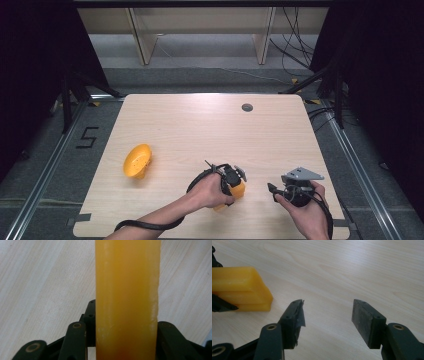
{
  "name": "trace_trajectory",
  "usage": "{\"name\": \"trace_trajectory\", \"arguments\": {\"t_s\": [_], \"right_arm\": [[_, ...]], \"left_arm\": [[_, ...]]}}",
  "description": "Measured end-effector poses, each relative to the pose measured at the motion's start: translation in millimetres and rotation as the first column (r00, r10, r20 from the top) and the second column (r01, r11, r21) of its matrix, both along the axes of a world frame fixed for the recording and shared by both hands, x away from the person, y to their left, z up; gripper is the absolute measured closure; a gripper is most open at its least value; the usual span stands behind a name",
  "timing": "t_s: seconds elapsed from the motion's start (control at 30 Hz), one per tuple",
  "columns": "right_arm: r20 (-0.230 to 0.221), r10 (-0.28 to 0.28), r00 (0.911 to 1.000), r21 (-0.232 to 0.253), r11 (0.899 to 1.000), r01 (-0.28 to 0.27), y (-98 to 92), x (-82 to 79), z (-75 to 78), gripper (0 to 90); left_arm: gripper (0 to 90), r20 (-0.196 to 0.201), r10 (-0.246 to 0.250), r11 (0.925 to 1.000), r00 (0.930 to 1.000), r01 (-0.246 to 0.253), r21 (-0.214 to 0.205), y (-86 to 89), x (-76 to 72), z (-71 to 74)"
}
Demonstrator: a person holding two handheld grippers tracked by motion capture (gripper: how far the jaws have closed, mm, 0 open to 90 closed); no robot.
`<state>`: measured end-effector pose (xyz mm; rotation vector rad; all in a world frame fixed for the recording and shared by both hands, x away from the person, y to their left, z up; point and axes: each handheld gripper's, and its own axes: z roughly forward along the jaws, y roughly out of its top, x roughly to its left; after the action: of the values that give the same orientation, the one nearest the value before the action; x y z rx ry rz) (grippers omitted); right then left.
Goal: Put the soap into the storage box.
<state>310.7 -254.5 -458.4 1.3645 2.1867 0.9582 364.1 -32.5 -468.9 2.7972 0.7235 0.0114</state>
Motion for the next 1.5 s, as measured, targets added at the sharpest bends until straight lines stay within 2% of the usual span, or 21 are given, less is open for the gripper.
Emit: {"name": "trace_trajectory", "arguments": {"t_s": [0.07,0.13,0.3,0.4,0.5,0.6,0.7,0.77,0.93,0.97,1.07,1.13,1.2,1.33,1.5], "right_arm": [[-0.007,-0.006,1.0000,-0.002,1.000,0.006,0.1,-0.3,0.2,42.9],[0.006,0.010,0.9999,-0.010,1.000,-0.009,-0.9,0.7,-1.1,42.9],[0.007,0.008,0.9999,-0.002,1.000,-0.008,-0.3,1.0,-1.8,42.9],[0.010,0.010,0.9999,-0.006,1.000,-0.010,-0.7,1.1,-1.9,42.9],[-0.005,-0.004,1.0000,-0.004,1.000,0.004,0.0,-0.1,-0.1,42.9],[0.015,0.013,0.9998,-0.024,1.000,-0.013,-1.6,1.2,-1.4,42.9],[0.000,0.004,1.0000,-0.008,1.000,-0.004,-0.5,0.3,-0.7,42.9],[-0.009,-0.003,1.0000,-0.001,1.000,0.003,0.1,-0.2,-0.2,42.9],[0.014,0.010,0.9999,-0.017,1.000,-0.010,-0.3,0.4,-0.8,42.9],[0.012,0.011,0.9999,-0.015,1.000,-0.011,-0.3,0.3,-0.9,42.9],[0.013,0.010,0.9999,-0.014,1.000,-0.010,-0.4,0.2,-1.0,42.9],[0.012,0.009,0.9999,-0.016,1.000,-0.009,-0.4,0.3,-1.1,42.9],[0.012,0.010,0.9999,-0.015,1.000,-0.010,-0.4,0.2,-1.0,42.9],[0.007,0.006,1.0000,-0.011,1.000,-0.006,0.2,-0.2,-0.7,42.9],[0.023,0.007,0.9997,-0.026,1.000,-0.007,-0.9,-0.2,-0.7,42.9]], "left_arm": [[60.2,-0.012,0.012,0.9999,0.9999,-0.012,0.000,1.8,-0.7,0.6],[60.2,-0.028,0.021,0.9998,0.9994,-0.022,-0.002,3.8,-0.7,1.3],[60.3,-0.038,0.030,0.9993,0.9988,-0.031,-0.020,10.2,-1.0,3.2],[60.3,-0.039,0.035,0.9989,0.9986,-0.036,-0.029,12.6,-1.1,5.1],[60.3,-0.040,0.044,0.9983,0.9982,-0.045,-0.038,15.4,-0.6,9.4],[60.3,-0.039,0.054,0.9973,0.9978,-0.056,-0.047,17.5,-0.3,13.7],[60.3,-0.033,0.069,0.9959,0.9971,-0.070,-0.057,19.5,-0.4,16.9],[60.3,-0.047,0.078,0.9945,0.9958,-0.081,-0.066,22.4,-0.1,18.7],[60.3,-0.028,0.097,0.9933,0.9949,-0.098,-0.061,27.0,0.5,22.0],[60.3,-0.022,0.118,0.9911,0.9928,-0.119,-0.060,30.2,0.5,23.9],[60.3,-0.010,0.137,0.9893,0.9906,-0.137,-0.050,33.7,0.4,25.5],[60.3,-0.003,0.165,0.9850,0.9863,-0.165,-0.051,39.7,-0.3,28.2],[60.3,-0.001,0.170,0.9840,0.9854,-0.170,-0.053,41.9,-0.4,29.2],[60.3,-0.015,0.196,0.9791,0.9805,-0.196,-0.054,49.7,0.9,33.8],[60.3,-0.033,0.226,0.9729,0.9737,-0.227,-0.045,61.2,6.3,34.6]]}}
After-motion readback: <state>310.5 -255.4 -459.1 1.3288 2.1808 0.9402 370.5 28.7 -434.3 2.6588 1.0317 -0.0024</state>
